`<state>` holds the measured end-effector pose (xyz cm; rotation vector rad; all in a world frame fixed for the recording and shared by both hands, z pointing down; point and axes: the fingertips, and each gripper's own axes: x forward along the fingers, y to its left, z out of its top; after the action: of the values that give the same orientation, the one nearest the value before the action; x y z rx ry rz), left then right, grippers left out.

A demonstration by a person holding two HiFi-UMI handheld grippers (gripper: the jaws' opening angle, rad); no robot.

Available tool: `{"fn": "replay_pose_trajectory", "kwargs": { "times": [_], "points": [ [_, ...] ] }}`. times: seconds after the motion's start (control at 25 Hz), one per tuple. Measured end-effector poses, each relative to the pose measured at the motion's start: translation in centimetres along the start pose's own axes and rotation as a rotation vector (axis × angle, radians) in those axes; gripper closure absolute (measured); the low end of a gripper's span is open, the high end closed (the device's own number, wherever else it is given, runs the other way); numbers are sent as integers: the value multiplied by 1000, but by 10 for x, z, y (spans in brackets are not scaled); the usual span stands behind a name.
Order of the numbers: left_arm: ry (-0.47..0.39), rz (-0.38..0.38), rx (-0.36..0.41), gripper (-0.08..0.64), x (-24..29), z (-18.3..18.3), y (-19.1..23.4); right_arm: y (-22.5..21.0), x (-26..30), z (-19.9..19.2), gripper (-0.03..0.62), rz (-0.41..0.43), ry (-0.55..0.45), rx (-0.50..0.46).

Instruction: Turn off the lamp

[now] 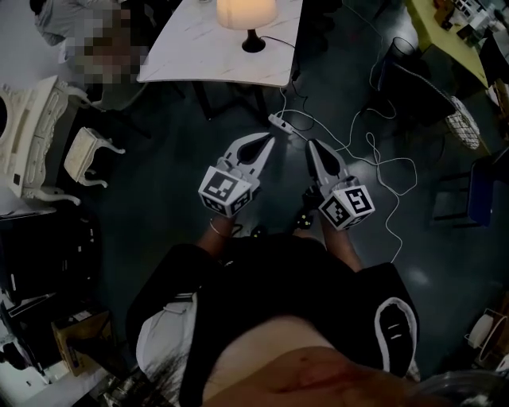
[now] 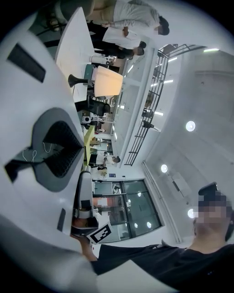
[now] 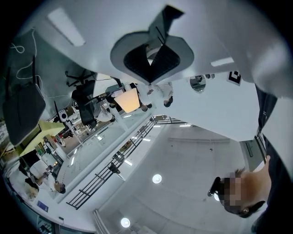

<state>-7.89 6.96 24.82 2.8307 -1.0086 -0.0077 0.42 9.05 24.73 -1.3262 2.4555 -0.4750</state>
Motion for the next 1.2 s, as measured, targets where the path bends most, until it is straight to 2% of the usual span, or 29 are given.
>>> {"fn": "replay_pose_trajectory", "kwargs": {
  "times": [0.4, 0.56, 0.76, 1.0, 1.2],
  "points": [
    [-11, 11, 14, 554, 63, 9, -26, -54, -13, 34, 592, 28, -14, 15],
    [10, 20, 37, 554, 84, 0, -36, -74, -22, 46, 592, 44, -19, 13],
    [5, 28, 62, 554, 108, 6, -56, -99, -34, 56, 592, 56, -13, 29],
    [20, 68, 61, 554, 108, -2, -56, -113, -33, 49, 592, 74, 7, 59],
    [26, 125, 23, 554, 102, -6, -43, -114, -25, 41, 592, 95, 30, 59]
  ]
}}
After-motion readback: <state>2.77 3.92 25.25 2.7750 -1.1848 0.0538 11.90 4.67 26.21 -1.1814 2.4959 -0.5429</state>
